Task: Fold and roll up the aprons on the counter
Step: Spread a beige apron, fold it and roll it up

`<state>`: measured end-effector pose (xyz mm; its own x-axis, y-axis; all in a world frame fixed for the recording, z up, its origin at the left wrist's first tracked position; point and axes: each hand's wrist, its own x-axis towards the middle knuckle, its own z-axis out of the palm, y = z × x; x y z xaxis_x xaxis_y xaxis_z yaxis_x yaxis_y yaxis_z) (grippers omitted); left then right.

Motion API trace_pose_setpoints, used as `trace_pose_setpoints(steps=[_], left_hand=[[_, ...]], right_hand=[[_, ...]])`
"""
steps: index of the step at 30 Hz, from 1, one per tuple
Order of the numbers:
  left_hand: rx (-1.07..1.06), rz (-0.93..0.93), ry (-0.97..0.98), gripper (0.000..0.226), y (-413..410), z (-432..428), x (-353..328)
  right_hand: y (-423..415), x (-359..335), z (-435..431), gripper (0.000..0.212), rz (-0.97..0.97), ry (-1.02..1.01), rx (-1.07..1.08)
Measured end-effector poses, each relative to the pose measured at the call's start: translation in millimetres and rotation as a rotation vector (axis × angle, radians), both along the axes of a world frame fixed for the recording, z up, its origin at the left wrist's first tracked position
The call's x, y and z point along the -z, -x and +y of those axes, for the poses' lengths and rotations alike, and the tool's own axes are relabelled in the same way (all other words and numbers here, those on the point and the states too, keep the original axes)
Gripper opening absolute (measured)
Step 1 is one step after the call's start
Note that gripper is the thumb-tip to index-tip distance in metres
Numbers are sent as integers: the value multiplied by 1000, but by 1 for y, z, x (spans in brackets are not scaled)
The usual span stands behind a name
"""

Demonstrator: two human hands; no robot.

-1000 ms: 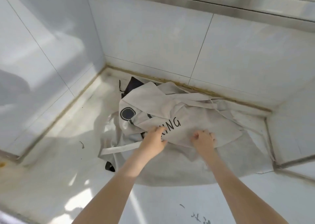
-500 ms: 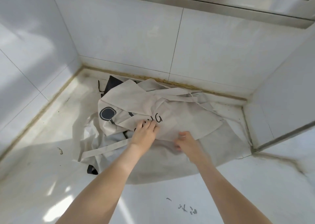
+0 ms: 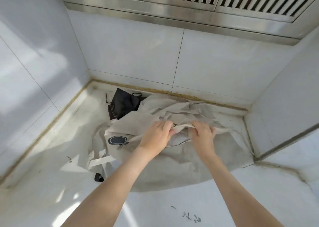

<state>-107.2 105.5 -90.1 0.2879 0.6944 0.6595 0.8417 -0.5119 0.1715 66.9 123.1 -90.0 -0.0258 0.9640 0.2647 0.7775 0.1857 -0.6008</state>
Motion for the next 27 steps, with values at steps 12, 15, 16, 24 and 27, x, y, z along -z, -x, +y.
trace_pose_setpoints(steps=[12, 15, 16, 24, 27], left_hand=[[-356, -122, 543, 36, -65, -132, -108], [-296, -198, 640, 32, -99, -174, -136], [-251, -256, 698, 29, -110, -187, -145], [325, -1357, 1330, 40, -150, -266, -198], [532, -1194, 1345, 75, -148, -281, -199]], right_hand=[[-122, -130, -125, 35, -92, -293, 94], [-132, -147, -189, 83, -282, -172, -267], [-131, -151, -211, 96, -327, -72, -398], [-142, -140, -304, 81, 250, 101, -459], [-149, -147, -310, 44, 449, 131, -244]])
